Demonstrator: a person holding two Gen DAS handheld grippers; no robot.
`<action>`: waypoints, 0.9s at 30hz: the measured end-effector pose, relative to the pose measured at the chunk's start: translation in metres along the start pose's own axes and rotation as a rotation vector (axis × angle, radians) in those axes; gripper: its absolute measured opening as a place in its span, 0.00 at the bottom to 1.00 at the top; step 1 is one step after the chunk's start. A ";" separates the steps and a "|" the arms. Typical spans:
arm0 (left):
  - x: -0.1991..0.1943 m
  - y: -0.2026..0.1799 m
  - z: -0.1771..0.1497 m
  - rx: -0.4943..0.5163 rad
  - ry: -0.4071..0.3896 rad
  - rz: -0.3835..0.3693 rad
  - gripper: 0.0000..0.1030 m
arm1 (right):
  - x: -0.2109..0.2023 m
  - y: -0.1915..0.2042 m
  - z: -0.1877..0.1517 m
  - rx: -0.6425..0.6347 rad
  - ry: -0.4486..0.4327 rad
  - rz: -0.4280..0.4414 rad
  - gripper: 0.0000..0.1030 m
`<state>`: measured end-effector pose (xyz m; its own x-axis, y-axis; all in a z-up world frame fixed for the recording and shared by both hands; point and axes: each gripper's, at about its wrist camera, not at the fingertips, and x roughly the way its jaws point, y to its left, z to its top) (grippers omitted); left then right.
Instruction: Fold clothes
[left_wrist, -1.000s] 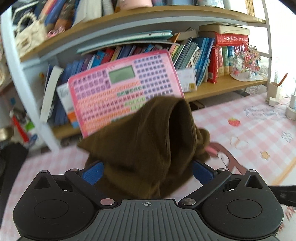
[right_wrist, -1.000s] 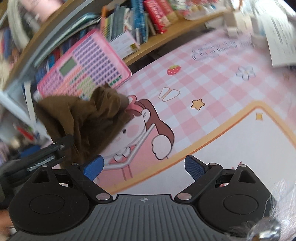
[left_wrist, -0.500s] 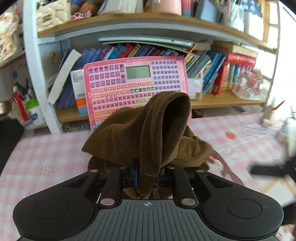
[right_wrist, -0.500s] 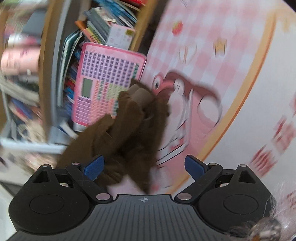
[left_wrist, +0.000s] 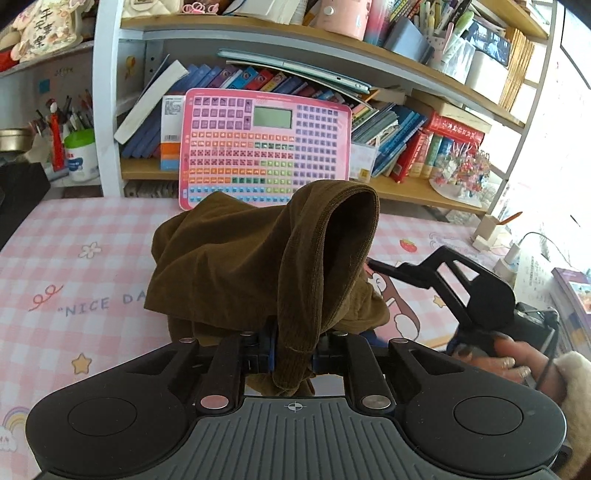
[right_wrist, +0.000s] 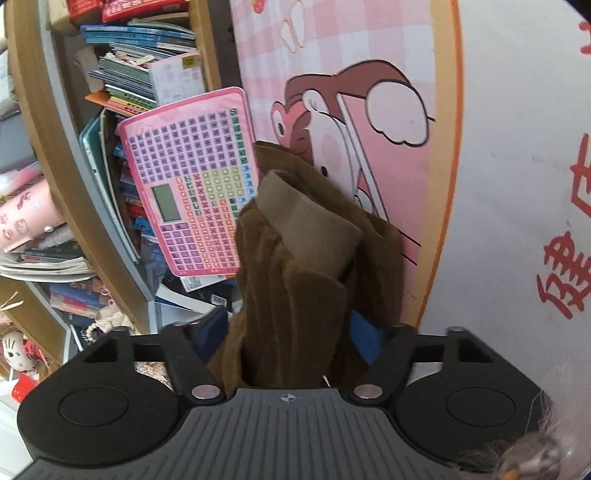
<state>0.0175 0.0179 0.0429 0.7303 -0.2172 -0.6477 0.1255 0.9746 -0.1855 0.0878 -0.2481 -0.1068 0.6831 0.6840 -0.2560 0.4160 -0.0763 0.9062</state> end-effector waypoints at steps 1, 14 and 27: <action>-0.003 0.001 -0.001 -0.002 0.000 0.000 0.14 | -0.001 0.000 0.000 -0.001 -0.003 0.004 0.52; -0.009 0.022 -0.036 0.049 0.161 0.087 0.42 | -0.040 0.035 0.006 -0.180 -0.161 0.049 0.04; -0.015 0.043 -0.064 -0.015 0.232 0.149 0.60 | -0.082 0.040 0.032 -0.220 -0.300 0.049 0.04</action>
<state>-0.0309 0.0597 -0.0033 0.5667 -0.0797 -0.8200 0.0168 0.9962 -0.0853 0.0677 -0.3304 -0.0606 0.8579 0.4381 -0.2684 0.2620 0.0764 0.9620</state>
